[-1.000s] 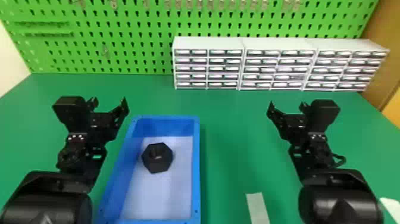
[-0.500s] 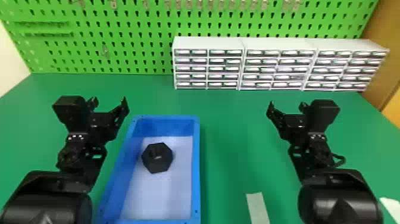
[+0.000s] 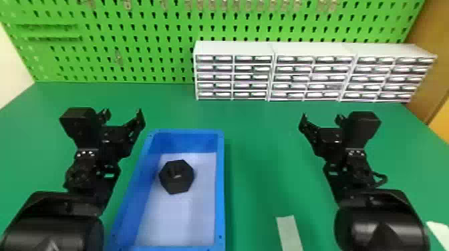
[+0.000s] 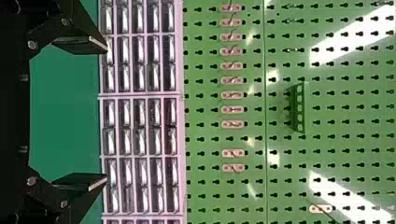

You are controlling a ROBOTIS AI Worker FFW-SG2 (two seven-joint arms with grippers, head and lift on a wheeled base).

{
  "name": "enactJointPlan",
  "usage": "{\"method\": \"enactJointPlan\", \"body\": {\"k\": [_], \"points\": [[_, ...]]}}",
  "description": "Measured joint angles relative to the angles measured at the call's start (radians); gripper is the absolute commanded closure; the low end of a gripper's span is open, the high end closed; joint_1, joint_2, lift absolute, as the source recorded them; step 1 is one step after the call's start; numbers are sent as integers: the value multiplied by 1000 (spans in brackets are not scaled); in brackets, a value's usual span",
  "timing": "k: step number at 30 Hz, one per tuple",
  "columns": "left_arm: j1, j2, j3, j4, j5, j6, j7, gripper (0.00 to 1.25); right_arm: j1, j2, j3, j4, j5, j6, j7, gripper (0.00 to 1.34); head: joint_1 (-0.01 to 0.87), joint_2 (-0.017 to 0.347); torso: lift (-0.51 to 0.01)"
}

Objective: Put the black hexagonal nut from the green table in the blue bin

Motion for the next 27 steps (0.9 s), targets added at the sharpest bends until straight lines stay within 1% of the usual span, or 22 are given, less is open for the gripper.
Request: {"method": "enactJointPlan", "body": {"k": [27], "points": [[0, 0, -3, 0, 0, 0, 5, 444, 1, 0, -2, 0, 0, 1, 0, 308, 686, 52, -97]]}}
